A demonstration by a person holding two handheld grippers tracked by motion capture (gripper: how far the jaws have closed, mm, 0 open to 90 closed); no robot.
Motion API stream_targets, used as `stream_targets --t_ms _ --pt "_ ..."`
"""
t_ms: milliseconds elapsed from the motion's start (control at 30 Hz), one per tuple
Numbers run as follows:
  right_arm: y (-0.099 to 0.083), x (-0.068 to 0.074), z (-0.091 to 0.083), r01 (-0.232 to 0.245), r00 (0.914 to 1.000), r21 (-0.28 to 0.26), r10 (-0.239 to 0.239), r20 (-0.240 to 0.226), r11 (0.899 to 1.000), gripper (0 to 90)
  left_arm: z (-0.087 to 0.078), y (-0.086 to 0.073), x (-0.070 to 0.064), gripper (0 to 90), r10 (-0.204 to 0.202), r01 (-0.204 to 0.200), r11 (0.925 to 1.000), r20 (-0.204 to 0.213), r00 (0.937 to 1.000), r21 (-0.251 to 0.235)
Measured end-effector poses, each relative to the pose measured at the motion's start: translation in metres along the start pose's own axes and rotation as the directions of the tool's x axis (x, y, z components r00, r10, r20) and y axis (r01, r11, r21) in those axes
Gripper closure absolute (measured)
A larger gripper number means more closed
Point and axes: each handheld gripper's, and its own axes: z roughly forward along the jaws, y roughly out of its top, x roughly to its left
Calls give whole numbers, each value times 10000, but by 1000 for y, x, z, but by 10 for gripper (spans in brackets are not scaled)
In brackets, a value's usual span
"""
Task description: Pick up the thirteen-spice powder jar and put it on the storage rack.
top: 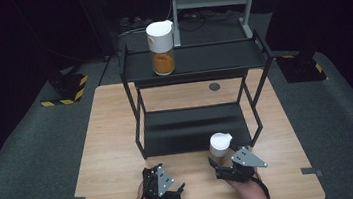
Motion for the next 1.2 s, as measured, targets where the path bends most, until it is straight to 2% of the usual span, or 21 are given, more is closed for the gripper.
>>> stream_targets --t_ms 233,500,833,1200 --pt "-5 0 3 -269 9996 -292 272 120 9992 232 0 0 0 11 4 -4 10000 10 10000 -7" --pt "-10 0 6 -438 9988 -561 450 212 9975 296 0 0 0 11 1 -1 10000 21 10000 -11" --pt "-15 -1 6 -365 9991 -759 382 200 9964 300 0 -1 0 11 -7 7 10000 30 10000 -32" --pt "-10 0 3 -251 9992 -795 275 283 9965 300 0 -1 0 11 35 -35 10000 34 10000 -42"
